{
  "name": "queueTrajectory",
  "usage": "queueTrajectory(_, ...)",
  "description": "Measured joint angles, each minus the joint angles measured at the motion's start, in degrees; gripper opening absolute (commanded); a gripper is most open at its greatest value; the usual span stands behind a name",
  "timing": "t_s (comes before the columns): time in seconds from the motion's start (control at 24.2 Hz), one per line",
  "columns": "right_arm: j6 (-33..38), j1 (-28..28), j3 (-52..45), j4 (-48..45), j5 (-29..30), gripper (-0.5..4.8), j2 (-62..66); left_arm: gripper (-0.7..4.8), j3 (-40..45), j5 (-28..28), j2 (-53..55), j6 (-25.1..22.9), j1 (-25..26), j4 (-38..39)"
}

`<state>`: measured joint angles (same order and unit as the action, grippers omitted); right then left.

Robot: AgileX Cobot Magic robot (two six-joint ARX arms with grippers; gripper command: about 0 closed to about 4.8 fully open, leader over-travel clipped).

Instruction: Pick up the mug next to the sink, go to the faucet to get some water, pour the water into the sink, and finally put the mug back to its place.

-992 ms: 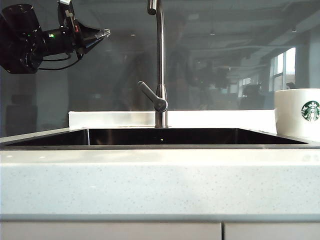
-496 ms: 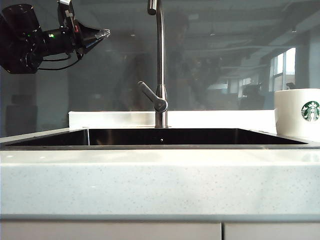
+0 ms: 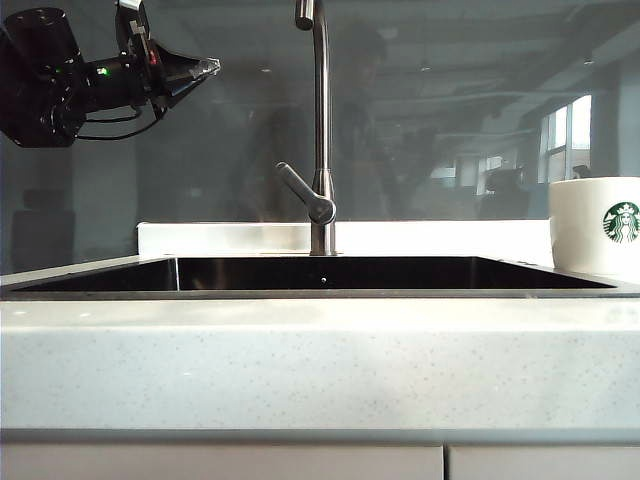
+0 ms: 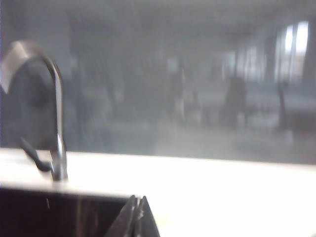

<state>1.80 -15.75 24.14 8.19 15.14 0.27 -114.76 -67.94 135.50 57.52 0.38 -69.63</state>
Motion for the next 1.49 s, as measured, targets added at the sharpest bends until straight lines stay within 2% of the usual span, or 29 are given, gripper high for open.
queueTrajectory(0.21, 1.4, 0.0, -14.64, -6.51, -1.95, -0.09, 0.0, -0.04, 0.0, -0.04, 0.0, 0.0, 0.0, 0.76)
queueTrajectory(0.41, 6.23, 2.89, -22.84, -10.38, -7.02, -0.09, -0.09, -0.04, 0.0, -0.04, 0.0, 0.0, 0.0, 2.19)
queueTrajectory(0.62, 6.67, 10.54, -23.85, -11.21, -14.19, -0.09, -0.2, -0.04, 0.0, -0.04, 0.0, -0.02, 0.0, 2.19)
queueTrajectory(0.74, 6.45, 12.85, -23.85, -10.58, -16.24, -0.09, -0.22, -0.04, 0.0, -0.04, 0.0, 0.0, 0.0, 2.21)
queueTrajectory(1.49, 5.42, 12.87, -23.85, -7.04, -15.08, -0.09, -0.22, -0.04, 0.02, -0.04, 0.0, -0.02, 0.0, 2.38)
